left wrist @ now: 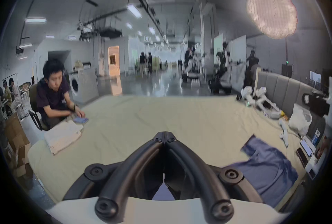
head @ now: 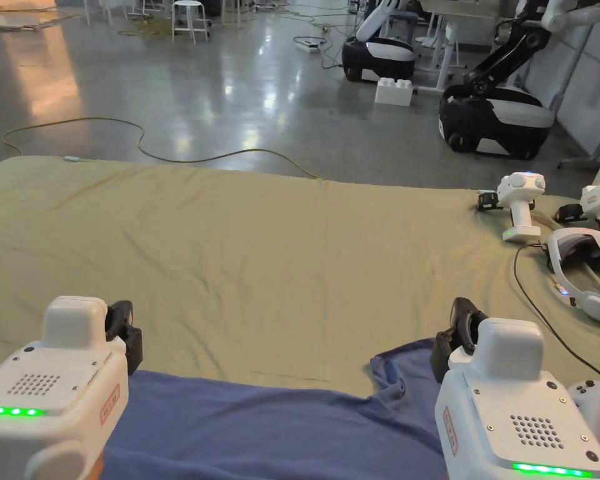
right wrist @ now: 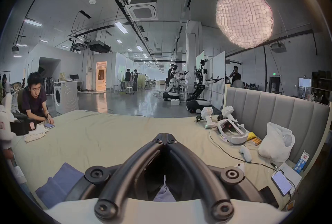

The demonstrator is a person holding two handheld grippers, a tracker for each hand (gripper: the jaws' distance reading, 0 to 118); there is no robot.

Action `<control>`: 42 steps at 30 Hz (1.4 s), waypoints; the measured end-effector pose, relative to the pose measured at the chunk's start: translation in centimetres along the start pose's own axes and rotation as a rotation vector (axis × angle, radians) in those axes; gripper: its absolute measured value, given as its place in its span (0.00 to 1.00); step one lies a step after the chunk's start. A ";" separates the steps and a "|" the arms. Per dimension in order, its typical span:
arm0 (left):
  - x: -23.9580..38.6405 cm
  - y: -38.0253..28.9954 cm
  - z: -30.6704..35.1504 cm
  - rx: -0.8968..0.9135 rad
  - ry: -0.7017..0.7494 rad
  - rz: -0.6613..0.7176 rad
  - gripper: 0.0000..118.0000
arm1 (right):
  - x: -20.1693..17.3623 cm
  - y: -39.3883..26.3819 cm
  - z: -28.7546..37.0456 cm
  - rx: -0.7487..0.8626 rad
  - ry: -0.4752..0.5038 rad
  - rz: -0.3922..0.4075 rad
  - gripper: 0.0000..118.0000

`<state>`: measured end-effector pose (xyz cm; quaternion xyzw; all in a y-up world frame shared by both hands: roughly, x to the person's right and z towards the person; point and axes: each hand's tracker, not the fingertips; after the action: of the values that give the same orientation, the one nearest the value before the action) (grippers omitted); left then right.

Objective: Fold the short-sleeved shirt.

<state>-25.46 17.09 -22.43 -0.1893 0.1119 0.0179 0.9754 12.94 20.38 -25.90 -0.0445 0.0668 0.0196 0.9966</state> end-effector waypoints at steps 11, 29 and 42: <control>-7.8 -3.9 -17.3 -0.664 -0.073 0.132 0.00 | 1.3 -3.1 -2.2 -0.152 -0.009 0.031 0.00; -3.3 -5.8 -21.7 -0.827 -0.014 -0.030 0.30 | 4.0 -7.6 -3.6 -0.331 -0.087 0.057 0.00; -4.2 -4.5 -18.2 -0.630 -0.095 -0.043 0.05 | 12.3 -10.0 -14.9 -0.742 -0.004 0.051 0.56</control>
<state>-33.07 6.14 -36.25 -0.4832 0.0511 0.0400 0.8731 23.57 9.46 -41.44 -0.4009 0.0544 0.0675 0.9120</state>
